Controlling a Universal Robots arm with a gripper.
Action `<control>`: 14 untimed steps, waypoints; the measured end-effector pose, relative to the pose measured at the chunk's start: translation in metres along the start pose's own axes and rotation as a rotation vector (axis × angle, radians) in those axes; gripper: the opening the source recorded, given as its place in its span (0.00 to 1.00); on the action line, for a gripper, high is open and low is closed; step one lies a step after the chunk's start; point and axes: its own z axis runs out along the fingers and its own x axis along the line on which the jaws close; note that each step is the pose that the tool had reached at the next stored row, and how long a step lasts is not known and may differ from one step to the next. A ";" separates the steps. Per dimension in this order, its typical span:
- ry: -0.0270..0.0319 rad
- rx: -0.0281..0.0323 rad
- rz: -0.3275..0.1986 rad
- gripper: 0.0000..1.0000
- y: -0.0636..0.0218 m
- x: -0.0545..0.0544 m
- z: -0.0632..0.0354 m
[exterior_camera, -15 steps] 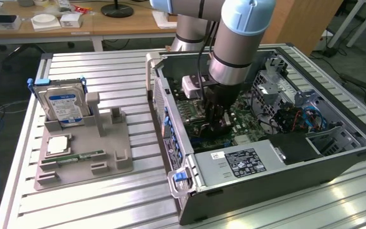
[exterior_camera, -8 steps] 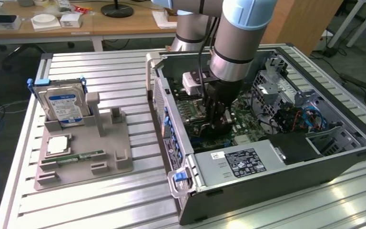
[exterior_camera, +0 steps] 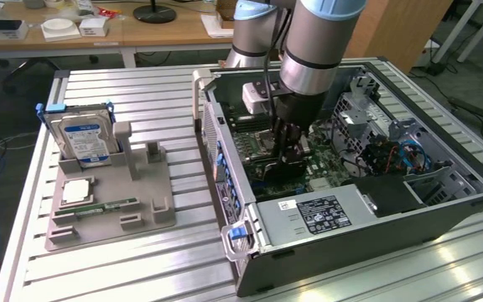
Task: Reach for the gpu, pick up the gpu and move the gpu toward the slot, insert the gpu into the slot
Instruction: 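Insert the gpu into the slot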
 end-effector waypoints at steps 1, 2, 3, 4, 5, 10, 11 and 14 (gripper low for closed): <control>-0.0002 0.0006 0.000 0.33 0.0001 0.000 0.0000; -0.0002 0.0006 0.000 0.32 0.0001 0.000 0.0000; -0.0003 0.0006 0.000 0.32 0.0001 0.000 0.0000; -0.0003 0.0006 0.000 0.32 0.0001 0.000 0.0000; -0.0002 0.0005 0.000 0.25 0.0001 0.000 -0.0001; -0.0001 0.0005 0.000 0.10 0.0001 0.000 -0.0001; -0.0001 0.0006 0.000 0.10 0.0001 0.000 -0.0001; -0.0001 0.0005 0.000 0.10 0.0001 0.000 -0.0001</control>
